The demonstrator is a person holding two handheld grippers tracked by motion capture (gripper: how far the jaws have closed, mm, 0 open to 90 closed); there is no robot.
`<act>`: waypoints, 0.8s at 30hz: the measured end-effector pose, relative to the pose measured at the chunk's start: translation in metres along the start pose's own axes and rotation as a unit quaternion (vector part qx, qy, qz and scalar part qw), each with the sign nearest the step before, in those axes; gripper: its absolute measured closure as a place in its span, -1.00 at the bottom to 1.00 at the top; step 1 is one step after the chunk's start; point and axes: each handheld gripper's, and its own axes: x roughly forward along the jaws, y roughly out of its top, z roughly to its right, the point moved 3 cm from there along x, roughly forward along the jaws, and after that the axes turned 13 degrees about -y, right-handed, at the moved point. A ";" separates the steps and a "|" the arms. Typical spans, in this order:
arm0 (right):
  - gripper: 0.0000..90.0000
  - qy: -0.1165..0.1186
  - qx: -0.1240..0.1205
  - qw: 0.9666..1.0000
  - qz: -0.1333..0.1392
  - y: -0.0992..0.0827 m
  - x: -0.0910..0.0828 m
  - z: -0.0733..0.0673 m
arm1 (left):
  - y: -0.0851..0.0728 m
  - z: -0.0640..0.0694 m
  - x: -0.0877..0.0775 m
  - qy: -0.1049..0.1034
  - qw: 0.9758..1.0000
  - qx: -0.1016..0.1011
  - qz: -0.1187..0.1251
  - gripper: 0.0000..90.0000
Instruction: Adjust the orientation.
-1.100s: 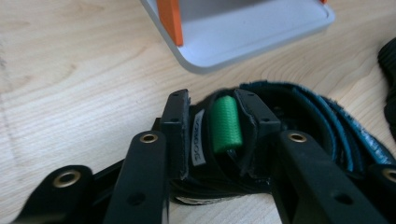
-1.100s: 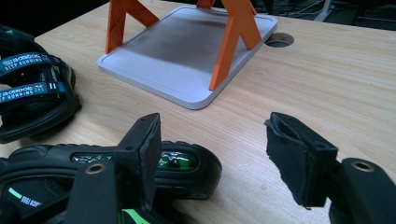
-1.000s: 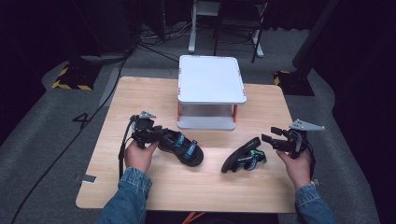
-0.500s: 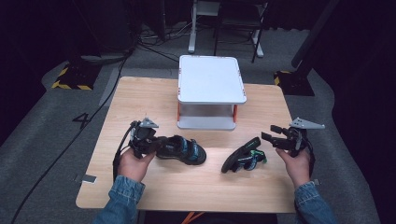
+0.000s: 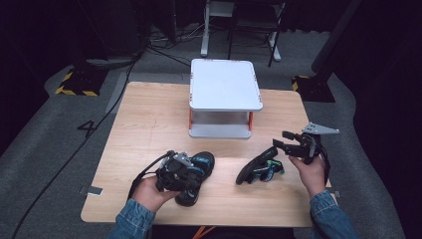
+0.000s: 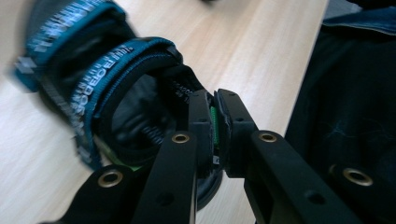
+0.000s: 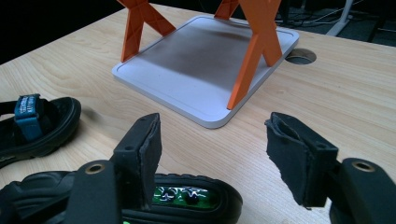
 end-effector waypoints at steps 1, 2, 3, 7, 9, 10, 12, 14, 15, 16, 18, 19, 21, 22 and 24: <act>-0.21 0.000 -0.002 1.000 -0.001 0.000 0.000 0.000 | 0.001 0.000 0.001 -0.005 1.000 -0.001 0.003 0.89; -0.21 0.000 -0.002 1.000 -0.001 0.000 0.000 -0.001 | 0.001 0.000 0.000 -0.004 1.000 -0.002 0.004 0.88; -0.21 -0.001 -0.003 1.000 0.001 0.000 0.000 0.000 | 0.001 -0.001 -0.001 -0.005 1.000 -0.002 0.006 0.87; -0.21 -0.003 0.003 1.000 0.001 -0.001 -0.002 0.003 | 0.000 -0.005 -0.017 -0.017 0.999 -0.010 0.046 0.50; -0.21 -0.002 0.005 1.000 0.003 -0.001 -0.003 0.003 | 0.000 -0.006 -0.024 0.008 0.998 -0.008 0.060 0.37; -0.21 -0.002 0.004 1.000 0.003 -0.001 -0.003 0.003 | 0.000 -0.009 -0.026 0.024 0.998 -0.013 0.064 0.33; -0.21 -0.003 0.003 1.000 -0.001 -0.002 -0.002 0.003 | -0.001 -0.013 -0.025 0.034 0.997 -0.016 0.062 0.16; -0.21 -0.003 0.003 1.000 -0.003 -0.003 -0.001 0.002 | -0.002 -0.017 -0.019 0.045 0.998 -0.013 0.037 0.14; -0.21 -0.002 0.002 1.000 -0.003 -0.003 -0.001 0.001 | -0.002 -0.017 -0.017 0.041 0.999 -0.008 0.032 0.17; -0.21 -0.002 0.001 1.000 -0.004 -0.004 -0.001 0.000 | -0.002 -0.018 -0.017 0.037 0.999 -0.006 0.032 0.17; -0.21 -0.005 -0.001 1.000 -0.005 -0.005 -0.002 0.000 | -0.001 -0.022 -0.019 0.038 0.998 -0.009 0.039 0.17; -0.22 -0.006 -0.001 1.000 -0.005 -0.005 -0.003 0.001 | -0.001 -0.023 -0.020 0.036 0.999 -0.010 0.040 0.19; -0.22 -0.008 0.006 1.000 -0.006 -0.007 -0.005 0.002 | -0.002 -0.024 -0.025 0.047 0.998 -0.008 0.040 0.19; -0.22 -0.010 0.005 1.000 -0.006 -0.007 -0.007 0.004 | -0.002 -0.025 -0.028 0.055 0.998 -0.008 0.044 0.18; -0.22 -0.013 0.008 1.000 -0.004 -0.009 -0.010 0.006 | -0.001 -0.027 -0.034 0.072 0.996 -0.005 0.046 0.11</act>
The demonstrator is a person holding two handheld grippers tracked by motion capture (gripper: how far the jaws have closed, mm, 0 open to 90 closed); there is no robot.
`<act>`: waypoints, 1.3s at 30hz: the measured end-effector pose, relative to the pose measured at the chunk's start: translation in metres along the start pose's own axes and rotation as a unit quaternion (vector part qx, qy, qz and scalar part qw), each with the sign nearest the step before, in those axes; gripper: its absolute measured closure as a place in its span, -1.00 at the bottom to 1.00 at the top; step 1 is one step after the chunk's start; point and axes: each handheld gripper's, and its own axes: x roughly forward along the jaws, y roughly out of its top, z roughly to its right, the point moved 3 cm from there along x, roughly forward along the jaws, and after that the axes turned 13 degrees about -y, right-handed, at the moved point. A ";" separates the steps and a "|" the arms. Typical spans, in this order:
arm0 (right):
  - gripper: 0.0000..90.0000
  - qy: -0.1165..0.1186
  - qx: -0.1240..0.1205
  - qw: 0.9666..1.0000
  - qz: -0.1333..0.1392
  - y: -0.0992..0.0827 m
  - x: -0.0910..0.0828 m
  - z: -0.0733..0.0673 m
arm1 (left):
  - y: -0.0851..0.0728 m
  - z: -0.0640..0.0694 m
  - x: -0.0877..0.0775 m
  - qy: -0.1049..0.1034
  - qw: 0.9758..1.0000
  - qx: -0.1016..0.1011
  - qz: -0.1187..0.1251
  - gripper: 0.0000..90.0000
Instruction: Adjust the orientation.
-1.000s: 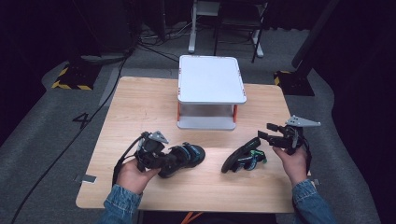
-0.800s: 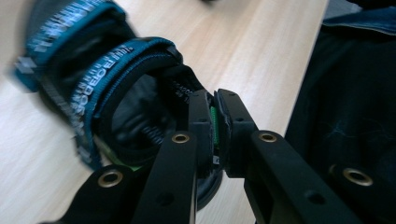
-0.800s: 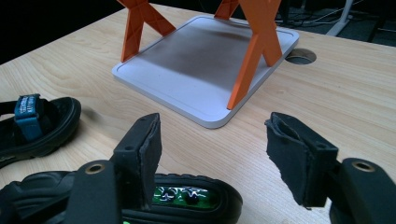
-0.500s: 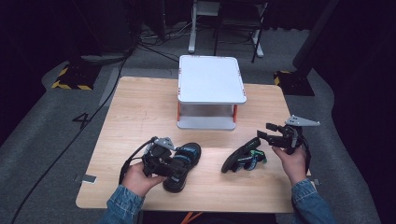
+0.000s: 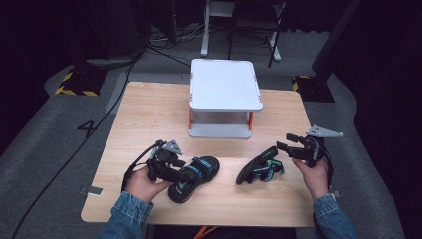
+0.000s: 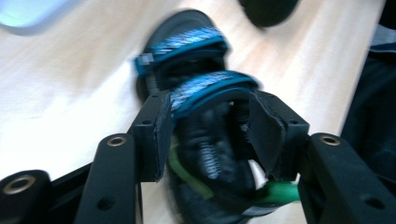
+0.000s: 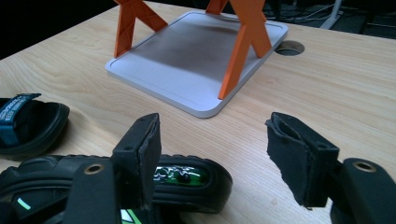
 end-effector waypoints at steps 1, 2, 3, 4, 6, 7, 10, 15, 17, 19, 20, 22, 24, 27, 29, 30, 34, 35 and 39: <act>-0.22 -0.001 0.004 1.000 0.000 -0.001 -0.001 0.001 | 0.000 -0.001 -0.002 0.004 1.000 0.002 -0.003 0.09; -0.22 -0.002 0.006 1.000 -0.001 -0.001 -0.002 0.003 | 0.000 -0.003 -0.002 0.008 1.000 0.005 -0.003 0.04; -0.23 -0.002 0.008 1.000 -0.001 -0.002 -0.002 0.004 | -0.001 -0.004 0.000 0.007 1.000 0.005 -0.005 0.00; -0.23 -0.003 0.009 1.000 -0.003 -0.003 -0.002 0.004 | -0.001 -0.006 0.003 0.009 1.000 0.008 -0.018 -0.02; -0.23 -0.004 0.009 1.000 -0.004 -0.004 -0.002 0.004 | -0.003 -0.009 0.013 0.014 0.999 0.014 -0.048 -0.05; -0.23 -0.005 0.008 1.000 -0.005 -0.004 -0.002 0.004 | -0.004 -0.011 0.018 0.021 0.998 0.015 -0.064 -0.05; -0.23 -0.003 0.006 1.000 -0.005 -0.005 -0.002 0.003 | -0.004 -0.014 0.028 0.030 0.996 0.019 -0.081 0.05; -0.23 -0.006 0.007 1.000 -0.008 -0.008 -0.004 0.003 | 0.002 -0.016 0.032 0.075 0.994 0.010 -0.077 0.75; -0.23 -0.010 0.009 1.000 -0.009 -0.009 -0.005 0.005 | 0.006 -0.016 0.032 0.085 0.994 -0.001 -0.069 0.80; -0.23 -0.011 0.013 1.000 -0.009 -0.009 -0.006 0.006 | 0.013 -0.018 0.034 0.092 0.994 -0.022 -0.050 0.81; -0.23 -0.011 0.011 1.000 -0.009 -0.010 -0.007 0.006 | 0.016 -0.019 0.035 0.091 0.995 -0.031 -0.040 0.81; -0.23 -0.013 0.013 1.000 -0.011 -0.011 -0.007 0.006 | 0.027 -0.024 0.039 0.105 0.993 -0.043 -0.020 0.80; -0.23 -0.015 0.012 1.000 -0.013 -0.012 -0.008 0.006 | 0.036 -0.030 0.045 0.114 0.992 -0.056 0.004 0.80; -0.23 -0.019 0.011 1.000 -0.012 -0.014 -0.010 0.007 | 0.046 -0.042 0.052 0.130 0.988 -0.073 0.033 0.79; -0.23 -0.022 0.012 1.000 -0.015 -0.015 -0.012 0.008 | 0.050 -0.051 0.060 0.140 0.985 -0.086 0.041 0.77; -0.23 -0.022 0.014 1.000 -0.014 -0.015 -0.012 0.008 | 0.051 -0.054 0.064 0.148 0.984 -0.092 0.034 0.76; -0.23 -0.023 0.015 1.000 -0.014 -0.017 -0.012 0.010 | 0.047 -0.061 0.059 0.117 0.985 -0.117 0.042 0.42; -0.23 -0.023 0.015 0.999 -0.015 -0.017 -0.012 0.010 | 0.046 -0.062 0.056 0.113 0.985 -0.120 0.046 0.27; -0.24 -0.020 0.013 1.000 -0.013 -0.015 -0.012 0.010 | 0.037 -0.054 0.035 0.091 0.987 -0.112 0.076 -0.01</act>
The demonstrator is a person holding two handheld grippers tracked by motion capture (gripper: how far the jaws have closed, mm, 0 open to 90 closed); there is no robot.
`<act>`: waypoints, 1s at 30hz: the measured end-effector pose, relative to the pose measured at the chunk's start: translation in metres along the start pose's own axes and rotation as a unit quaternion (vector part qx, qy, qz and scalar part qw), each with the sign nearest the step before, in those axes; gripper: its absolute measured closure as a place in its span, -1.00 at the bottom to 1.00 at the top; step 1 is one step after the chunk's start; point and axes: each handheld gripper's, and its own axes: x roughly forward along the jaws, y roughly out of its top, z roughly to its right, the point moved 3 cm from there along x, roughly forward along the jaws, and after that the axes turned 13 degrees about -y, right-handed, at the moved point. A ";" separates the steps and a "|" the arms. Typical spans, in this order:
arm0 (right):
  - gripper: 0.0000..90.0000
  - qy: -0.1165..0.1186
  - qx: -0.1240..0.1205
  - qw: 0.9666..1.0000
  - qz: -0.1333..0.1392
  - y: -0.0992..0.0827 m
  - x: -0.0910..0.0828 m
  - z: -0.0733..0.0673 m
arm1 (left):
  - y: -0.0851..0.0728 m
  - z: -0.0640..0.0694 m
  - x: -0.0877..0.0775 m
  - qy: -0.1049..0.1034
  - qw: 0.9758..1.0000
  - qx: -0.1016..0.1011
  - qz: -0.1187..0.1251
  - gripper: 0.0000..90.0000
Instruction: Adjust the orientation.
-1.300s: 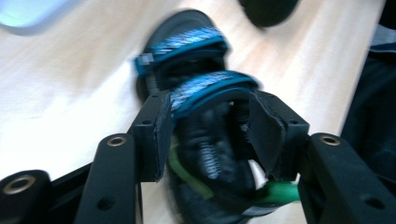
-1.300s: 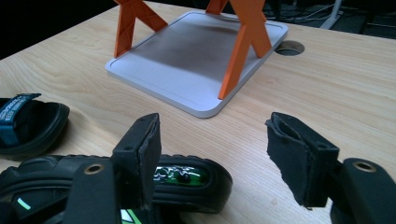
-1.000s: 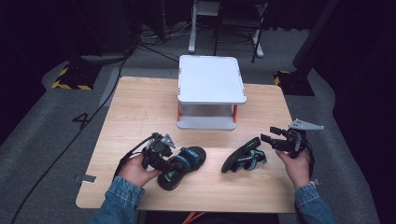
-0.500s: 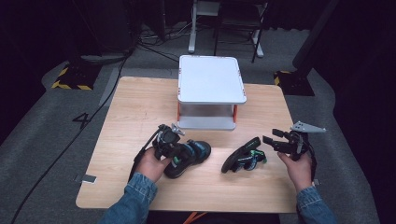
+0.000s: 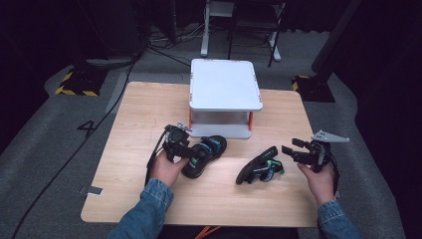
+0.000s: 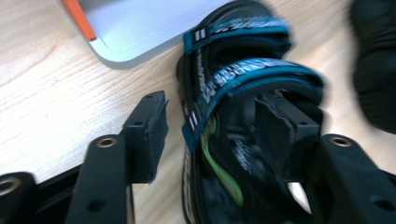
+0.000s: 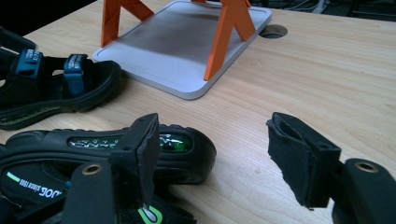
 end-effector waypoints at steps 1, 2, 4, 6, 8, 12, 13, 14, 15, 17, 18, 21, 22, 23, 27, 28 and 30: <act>-0.24 0.000 -0.001 1.000 0.001 0.001 0.000 0.000 | -0.002 0.003 -0.008 -0.008 1.000 0.006 0.012 -0.03; -0.24 0.000 0.000 1.000 0.002 0.001 0.000 -0.001 | -0.005 0.006 -0.016 -0.019 0.999 0.014 0.025 -0.04; -0.24 0.001 0.000 1.000 0.002 0.002 0.001 0.000 | -0.008 0.011 -0.026 -0.034 0.998 0.027 0.037 -0.01; -0.24 0.005 0.000 1.000 0.003 0.004 0.003 -0.001 | -0.016 0.024 -0.038 -0.070 0.994 0.081 0.026 0.07; -0.24 0.007 -0.001 1.000 0.003 0.006 0.005 -0.004 | -0.019 0.028 -0.038 -0.070 0.993 0.099 0.006 0.11; -0.24 0.012 -0.009 1.000 0.003 0.008 0.008 -0.008 | -0.022 0.028 -0.029 -0.090 0.991 0.101 -0.017 0.21; -0.24 0.014 -0.014 1.000 0.004 0.009 0.010 -0.010 | -0.023 0.028 -0.025 -0.092 0.990 0.105 -0.026 0.22; -0.24 0.014 -0.015 1.000 0.003 0.009 0.010 -0.010 | -0.024 0.029 -0.018 -0.093 0.988 0.114 -0.037 0.22; -0.24 0.014 -0.015 1.000 0.004 0.009 0.010 -0.009 | -0.024 0.030 -0.017 -0.091 0.988 0.121 -0.039 0.25; -0.24 0.014 -0.012 1.000 0.003 0.009 0.010 -0.009 | -0.024 0.031 -0.017 -0.086 0.987 0.127 -0.038 0.52; -0.24 0.013 -0.010 1.000 0.003 0.009 0.009 -0.008 | -0.023 0.033 -0.020 -0.080 0.987 0.135 -0.033 0.52; -0.24 0.012 -0.010 1.000 0.006 0.009 0.008 -0.006 | -0.020 0.040 -0.024 -0.071 0.986 0.149 -0.023 0.64; -0.24 0.011 -0.009 1.000 0.005 0.008 0.008 -0.006 | -0.020 0.044 -0.023 -0.074 0.986 0.151 -0.022 0.64; -0.24 0.010 -0.007 1.000 0.004 0.008 0.007 -0.006 | -0.019 0.048 -0.021 -0.079 0.984 0.156 -0.022 0.65; -0.24 0.008 -0.008 1.000 0.005 0.007 0.005 -0.006 | -0.015 0.079 -0.006 -0.106 0.976 0.188 -0.037 0.65; -0.24 0.008 -0.006 1.000 0.006 0.007 0.004 -0.005 | -0.015 0.084 -0.003 -0.109 0.974 0.195 -0.044 0.65; -0.24 0.009 -0.007 1.000 0.006 0.007 0.004 -0.004 | -0.015 0.093 0.005 -0.118 0.970 0.203 -0.061 0.65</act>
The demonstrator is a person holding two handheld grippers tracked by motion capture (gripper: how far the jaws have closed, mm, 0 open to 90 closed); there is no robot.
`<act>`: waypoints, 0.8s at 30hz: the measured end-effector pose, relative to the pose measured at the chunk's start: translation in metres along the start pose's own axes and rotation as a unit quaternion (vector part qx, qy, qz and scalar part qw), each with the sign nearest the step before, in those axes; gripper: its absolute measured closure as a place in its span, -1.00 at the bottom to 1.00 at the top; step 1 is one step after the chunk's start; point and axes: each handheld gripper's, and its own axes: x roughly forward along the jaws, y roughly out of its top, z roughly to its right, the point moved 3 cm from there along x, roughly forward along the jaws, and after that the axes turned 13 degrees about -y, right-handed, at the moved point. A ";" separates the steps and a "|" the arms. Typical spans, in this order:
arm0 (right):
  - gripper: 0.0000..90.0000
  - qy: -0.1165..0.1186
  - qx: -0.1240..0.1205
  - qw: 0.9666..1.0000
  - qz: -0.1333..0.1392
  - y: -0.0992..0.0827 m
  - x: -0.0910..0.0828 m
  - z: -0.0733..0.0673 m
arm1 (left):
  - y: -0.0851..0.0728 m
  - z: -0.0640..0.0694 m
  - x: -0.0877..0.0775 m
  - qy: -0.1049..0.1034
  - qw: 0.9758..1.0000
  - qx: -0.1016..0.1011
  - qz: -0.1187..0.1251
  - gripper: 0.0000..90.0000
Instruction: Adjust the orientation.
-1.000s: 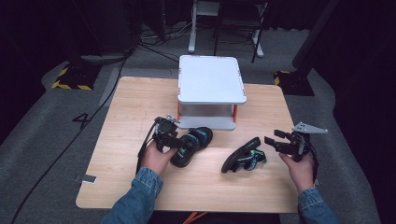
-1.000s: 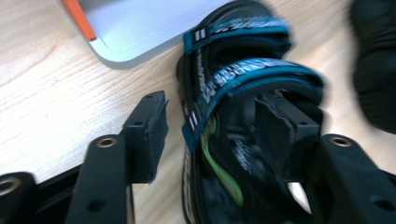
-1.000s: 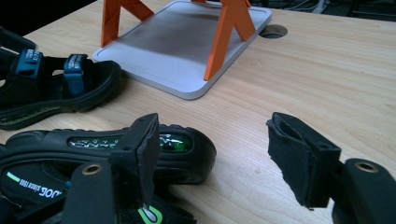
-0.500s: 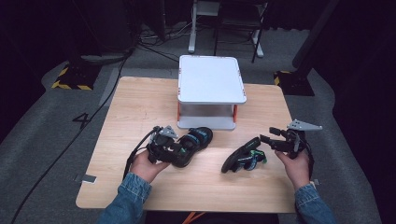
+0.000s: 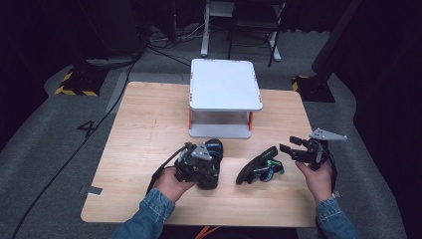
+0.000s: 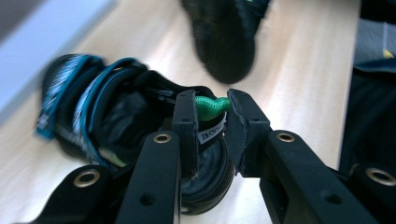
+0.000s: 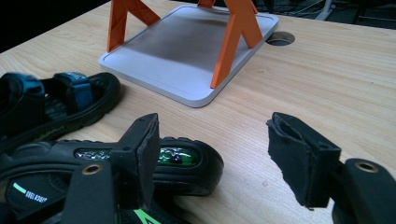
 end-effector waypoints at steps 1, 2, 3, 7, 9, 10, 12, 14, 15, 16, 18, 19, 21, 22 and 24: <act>-0.24 -0.001 0.002 1.000 0.000 0.000 0.000 0.000 | 0.000 0.001 0.004 -0.007 1.000 0.001 -0.011 0.65; -0.24 -0.001 0.001 1.000 0.000 0.000 -0.001 0.000 | 0.000 0.002 0.008 -0.013 1.000 0.001 -0.019 0.65; -0.24 -0.001 0.001 1.000 0.000 0.000 -0.001 0.000 | -0.002 0.001 0.011 -0.022 1.000 -0.002 -0.022 0.65; -0.24 0.000 0.000 1.000 0.000 0.000 -0.001 0.000 | -0.005 -0.006 0.006 -0.065 0.997 -0.033 0.003 0.56; -0.24 0.001 0.000 1.000 -0.001 0.000 -0.001 0.000 | -0.005 -0.009 0.003 -0.070 0.996 -0.047 0.023 0.31; -0.24 0.002 0.001 1.000 -0.002 0.000 0.000 -0.001 | -0.005 -0.010 0.001 -0.071 0.996 -0.051 0.032 0.23; -0.25 0.003 0.000 1.000 -0.004 0.000 0.000 -0.002 | -0.005 -0.011 -0.006 -0.067 0.995 -0.050 0.051 0.15; -0.25 0.005 -0.005 1.000 -0.006 0.001 -0.001 -0.004 | -0.005 -0.013 -0.014 -0.053 0.995 -0.053 0.069 0.09; -0.25 0.005 -0.005 1.000 -0.006 0.002 -0.002 -0.005 | -0.006 -0.014 -0.019 -0.039 0.995 -0.054 0.078 0.08; -0.24 0.005 -0.007 1.000 -0.004 0.003 -0.003 -0.006 | -0.007 -0.017 -0.024 -0.023 0.994 -0.057 0.090 0.09; -0.25 0.006 -0.011 1.000 -0.002 0.004 -0.005 -0.008 | -0.010 -0.023 -0.037 0.015 0.991 -0.072 0.113 0.09; -0.25 0.005 -0.014 1.000 -0.001 0.004 -0.006 -0.009 | -0.012 -0.027 -0.044 0.039 0.988 -0.083 0.127 0.09; -0.24 0.004 -0.018 1.000 -0.002 0.004 -0.009 -0.012 | -0.017 -0.036 -0.057 0.079 0.980 -0.106 0.147 0.10; -0.24 0.004 -0.022 1.000 -0.003 0.003 -0.011 -0.013 | -0.019 -0.041 -0.063 0.094 0.977 -0.115 0.154 0.10; -0.22 0.007 -0.025 1.000 -0.004 0.002 -0.015 -0.014 | -0.025 -0.050 -0.072 0.118 0.971 -0.132 0.163 0.10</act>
